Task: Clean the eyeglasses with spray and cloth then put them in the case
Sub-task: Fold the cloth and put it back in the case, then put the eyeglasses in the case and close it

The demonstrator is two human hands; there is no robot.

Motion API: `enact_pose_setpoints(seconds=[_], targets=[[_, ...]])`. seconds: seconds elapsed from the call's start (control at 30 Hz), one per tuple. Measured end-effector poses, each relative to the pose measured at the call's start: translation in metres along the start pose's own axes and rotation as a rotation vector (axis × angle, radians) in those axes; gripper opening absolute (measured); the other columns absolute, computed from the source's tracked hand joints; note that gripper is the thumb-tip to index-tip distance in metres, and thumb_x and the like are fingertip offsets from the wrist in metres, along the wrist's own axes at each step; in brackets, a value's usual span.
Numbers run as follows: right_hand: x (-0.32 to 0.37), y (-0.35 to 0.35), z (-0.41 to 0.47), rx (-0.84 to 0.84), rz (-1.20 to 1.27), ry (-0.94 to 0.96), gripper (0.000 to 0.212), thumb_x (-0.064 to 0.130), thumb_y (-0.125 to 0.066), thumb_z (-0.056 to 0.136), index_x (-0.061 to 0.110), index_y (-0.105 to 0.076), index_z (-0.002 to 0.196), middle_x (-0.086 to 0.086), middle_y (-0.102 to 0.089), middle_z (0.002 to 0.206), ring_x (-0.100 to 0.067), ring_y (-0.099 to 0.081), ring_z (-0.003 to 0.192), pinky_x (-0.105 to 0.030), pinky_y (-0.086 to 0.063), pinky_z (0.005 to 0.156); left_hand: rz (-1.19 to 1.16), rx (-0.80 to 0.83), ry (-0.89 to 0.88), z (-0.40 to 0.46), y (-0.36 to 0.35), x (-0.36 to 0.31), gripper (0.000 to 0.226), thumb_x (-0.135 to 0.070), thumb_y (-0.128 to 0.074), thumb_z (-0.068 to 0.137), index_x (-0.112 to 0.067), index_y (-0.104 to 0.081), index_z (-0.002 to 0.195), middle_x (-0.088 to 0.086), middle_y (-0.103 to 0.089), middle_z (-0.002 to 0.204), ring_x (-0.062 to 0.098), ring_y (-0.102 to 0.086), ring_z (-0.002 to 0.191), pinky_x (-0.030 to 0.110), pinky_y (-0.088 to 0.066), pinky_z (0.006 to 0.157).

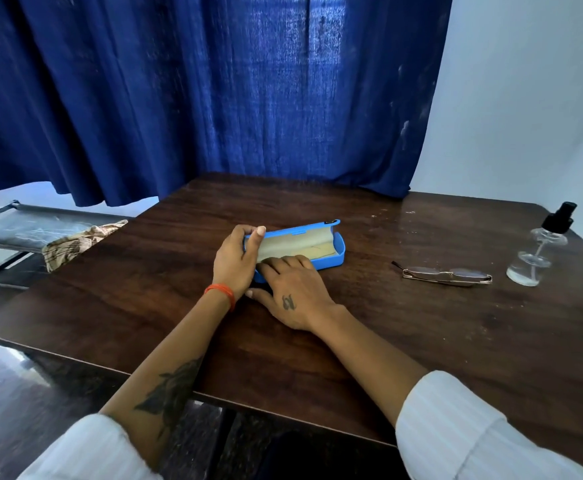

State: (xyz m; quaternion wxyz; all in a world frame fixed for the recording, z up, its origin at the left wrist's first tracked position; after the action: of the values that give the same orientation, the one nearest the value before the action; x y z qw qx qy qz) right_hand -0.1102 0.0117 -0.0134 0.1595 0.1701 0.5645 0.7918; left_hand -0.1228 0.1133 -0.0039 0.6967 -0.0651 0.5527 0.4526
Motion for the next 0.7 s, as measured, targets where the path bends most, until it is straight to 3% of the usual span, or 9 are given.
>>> enact_pose_setpoints(seconds=[0.17, 0.33, 0.5, 0.63, 0.7], targets=[[0.003, 0.008, -0.009, -0.060, 0.126, 0.018, 0.048, 0.041, -0.046, 0.091, 0.015, -0.041, 0.131, -0.008, -0.051, 0.131, -0.024, -0.041, 0.123, -0.039, -0.019, 0.112, 0.128, -0.069, -0.101, 0.000, 0.001, -0.009, 0.031, -0.036, -0.037, 0.095, -0.010, -0.053, 0.100, 0.009, -0.058, 0.101, 0.017, -0.049, 0.091, 0.029, -0.035, 0.078], [-0.013, 0.033, -0.031, -0.139, 0.168, 0.022, 0.053, 0.032, -0.057, 0.087, 0.015, -0.040, 0.135, -0.009, -0.039, 0.144, -0.024, -0.032, 0.132, -0.041, -0.022, 0.111, 0.164, -0.041, -0.170, -0.001, -0.003, -0.016, 0.028, -0.033, -0.039, 0.095, -0.009, -0.053, 0.097, 0.012, -0.059, 0.099, 0.018, -0.050, 0.088, 0.030, -0.036, 0.077], [-0.065, 0.068, -0.080, -0.263, 0.038, -0.082, 0.053, 0.030, -0.063, 0.083, 0.018, -0.046, 0.132, -0.008, -0.044, 0.141, -0.028, -0.038, 0.130, -0.049, -0.026, 0.107, 0.183, -0.046, -0.210, -0.003, 0.000, -0.020, 0.029, -0.034, -0.039, 0.095, -0.010, -0.054, 0.100, 0.011, -0.057, 0.101, 0.018, -0.049, 0.090, 0.032, -0.038, 0.078], [-0.108, 0.076, -0.109, -0.225, -0.085, -0.190, 0.050, 0.027, -0.064, 0.083, 0.017, -0.049, 0.130, -0.009, -0.048, 0.137, -0.032, -0.042, 0.125, -0.050, -0.034, 0.103, 0.225, -0.095, -0.228, 0.000, 0.023, -0.015, 0.026, -0.029, -0.042, 0.095, -0.007, -0.056, 0.099, 0.016, -0.058, 0.101, 0.027, -0.052, 0.093, 0.033, -0.036, 0.078], [-0.132, 0.082, -0.127, -0.208, -0.109, -0.272, 0.043, 0.022, -0.066, 0.081, 0.014, -0.056, 0.122, -0.011, -0.058, 0.126, -0.033, -0.049, 0.115, -0.047, -0.042, 0.096, 0.246, -0.112, -0.230, 0.002, 0.024, -0.012, 0.026, -0.029, -0.042, 0.095, -0.008, -0.056, 0.099, 0.015, -0.057, 0.101, 0.023, -0.051, 0.090, 0.032, -0.036, 0.077]])
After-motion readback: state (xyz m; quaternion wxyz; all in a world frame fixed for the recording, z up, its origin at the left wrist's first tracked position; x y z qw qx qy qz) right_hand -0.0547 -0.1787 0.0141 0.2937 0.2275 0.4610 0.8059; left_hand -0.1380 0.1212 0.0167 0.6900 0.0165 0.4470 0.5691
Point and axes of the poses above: each hand's wrist, its own z-axis towards the middle knuckle, its own y-axis out of the back of the hand, x = y × z, the point moved 9 cm from there along z, towards the middle knuckle
